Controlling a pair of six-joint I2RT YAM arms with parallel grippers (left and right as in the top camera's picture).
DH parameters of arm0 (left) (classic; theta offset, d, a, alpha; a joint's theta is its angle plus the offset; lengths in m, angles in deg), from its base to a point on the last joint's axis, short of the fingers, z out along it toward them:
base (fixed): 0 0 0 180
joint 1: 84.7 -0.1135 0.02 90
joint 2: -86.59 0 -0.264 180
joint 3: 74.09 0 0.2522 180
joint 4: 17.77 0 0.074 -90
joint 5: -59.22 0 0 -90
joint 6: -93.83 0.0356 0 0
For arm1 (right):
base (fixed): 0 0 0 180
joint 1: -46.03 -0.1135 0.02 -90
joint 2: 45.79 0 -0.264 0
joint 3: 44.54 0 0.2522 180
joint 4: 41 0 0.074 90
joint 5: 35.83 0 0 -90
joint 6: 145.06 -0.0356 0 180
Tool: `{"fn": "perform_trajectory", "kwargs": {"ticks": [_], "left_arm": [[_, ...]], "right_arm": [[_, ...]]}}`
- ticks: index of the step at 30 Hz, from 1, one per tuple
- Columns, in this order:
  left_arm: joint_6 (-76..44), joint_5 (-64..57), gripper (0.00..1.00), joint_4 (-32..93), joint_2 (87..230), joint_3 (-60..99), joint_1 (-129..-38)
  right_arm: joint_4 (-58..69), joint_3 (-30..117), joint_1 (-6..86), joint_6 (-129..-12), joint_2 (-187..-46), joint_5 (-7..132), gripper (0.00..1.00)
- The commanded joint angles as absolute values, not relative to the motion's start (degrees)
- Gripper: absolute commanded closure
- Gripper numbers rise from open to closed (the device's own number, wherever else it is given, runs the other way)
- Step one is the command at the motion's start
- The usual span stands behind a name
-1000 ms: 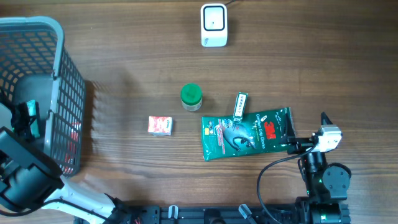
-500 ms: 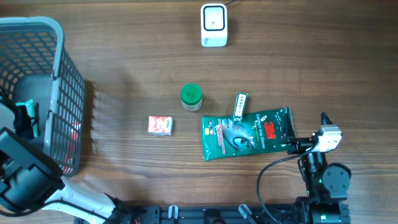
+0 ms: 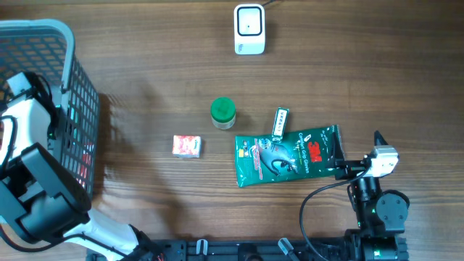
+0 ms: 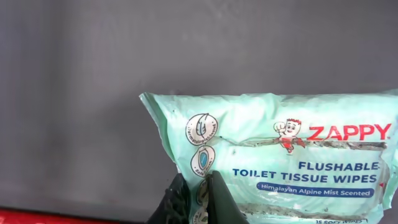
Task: Scan the item barcode
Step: 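Lift the Zappy wipes pack up out of the basket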
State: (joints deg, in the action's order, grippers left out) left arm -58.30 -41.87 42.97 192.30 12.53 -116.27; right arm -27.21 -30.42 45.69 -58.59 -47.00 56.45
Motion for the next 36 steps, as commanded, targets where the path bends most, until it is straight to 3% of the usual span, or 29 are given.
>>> {"fn": "perform_trajectory", "kwargs": {"ticks": [1, 2, 6, 9, 11, 13, 21, 36], "left_arm": [[-61.8, -42.7, 0.96, 43.6, 191.5, 11.6, -116.5], [-61.8, -42.7, 0.88, 43.6, 191.5, 11.6, -116.7], [-60.9, -42.7, 0.38, 43.5, 191.5, 11.6, -116.8], [-60.3, -42.6, 0.18, 43.6, 190.7, 11.6, -116.8], [-59.0, -42.7, 0.14, 43.6, 189.5, 11.7, -116.8], [-57.3, -43.1, 0.0, 43.1, 187.1, 11.7, -116.8], [-56.6, -43.6, 0.0, 39.5, 184.9, 11.7, -116.8], [-53.7, -44.1, 0.0, 35.8, 196.3, 11.7, -118.9]], "right_arm": [[-27.4, -30.5, 45.5, -58.1, -46.7, 55.7, 0.0], [-27.4, -30.5, 45.5, -58.1, -46.7, 55.7, 0.0], [-27.4, -30.5, 45.5, -58.1, -46.7, 55.7, 0.0], [-27.4, -30.5, 45.5, -58.1, -46.7, 55.7, 0.0], [-27.4, -30.5, 45.5, -58.1, -46.7, 55.7, 0.0], [-27.4, -30.5, 45.5, -58.1, -46.7, 55.7, 0.0], [-27.4, -30.5, 45.5, -58.1, -46.7, 55.7, 0.0], [-27.4, -30.5, 45.5, -58.1, -46.7, 55.7, 0.0]]}}
